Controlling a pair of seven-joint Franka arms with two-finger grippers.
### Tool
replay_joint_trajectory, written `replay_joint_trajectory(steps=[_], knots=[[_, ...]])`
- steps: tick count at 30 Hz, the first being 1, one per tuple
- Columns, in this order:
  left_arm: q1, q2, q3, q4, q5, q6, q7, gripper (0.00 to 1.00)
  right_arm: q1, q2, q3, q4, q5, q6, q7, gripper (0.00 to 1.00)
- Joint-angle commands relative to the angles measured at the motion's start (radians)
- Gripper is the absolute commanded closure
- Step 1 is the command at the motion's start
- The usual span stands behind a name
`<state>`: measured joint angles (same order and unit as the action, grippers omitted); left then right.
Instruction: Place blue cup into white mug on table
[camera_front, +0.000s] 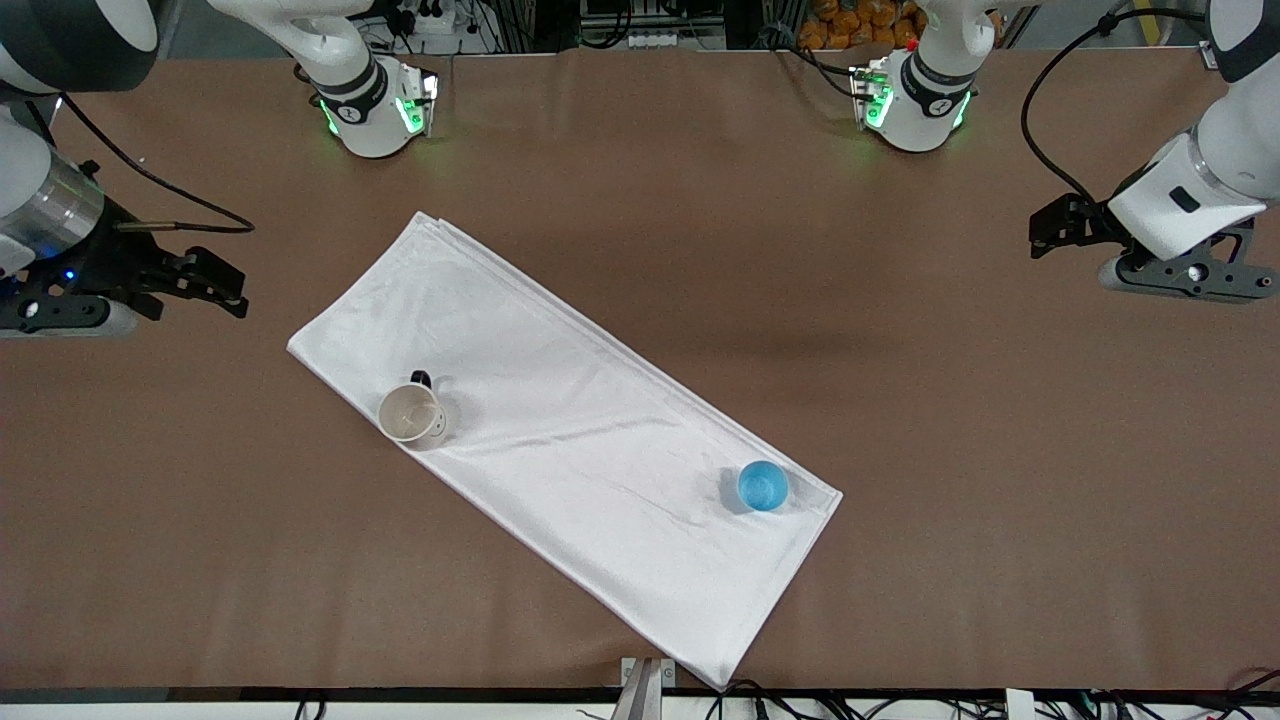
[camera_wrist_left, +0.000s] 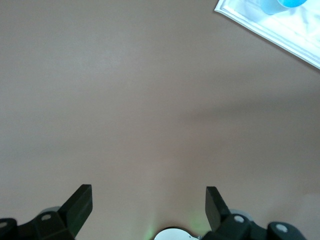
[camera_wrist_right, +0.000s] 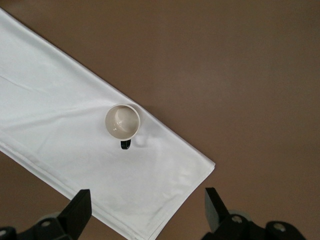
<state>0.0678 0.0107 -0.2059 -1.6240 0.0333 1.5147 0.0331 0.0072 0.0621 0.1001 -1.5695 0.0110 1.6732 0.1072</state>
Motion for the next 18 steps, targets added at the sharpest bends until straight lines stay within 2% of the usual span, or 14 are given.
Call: replay_joint_trajectory(steps=[1,11,18], knots=[[-0.002,0.022,-0.003,0.032,0.011,-0.001,-0.009,0.00,-0.010,0.011,0.007,0.023,-0.002,-0.012,-0.012,0.00],[-0.020,0.101,-0.004,0.059,0.011,0.004,-0.021,0.00,-0.007,0.025,0.007,0.022,0.001,-0.020,-0.011,0.00],[-0.032,0.201,-0.006,0.067,0.002,0.127,-0.053,0.00,-0.006,0.051,0.007,0.023,0.000,-0.020,-0.012,0.00]])
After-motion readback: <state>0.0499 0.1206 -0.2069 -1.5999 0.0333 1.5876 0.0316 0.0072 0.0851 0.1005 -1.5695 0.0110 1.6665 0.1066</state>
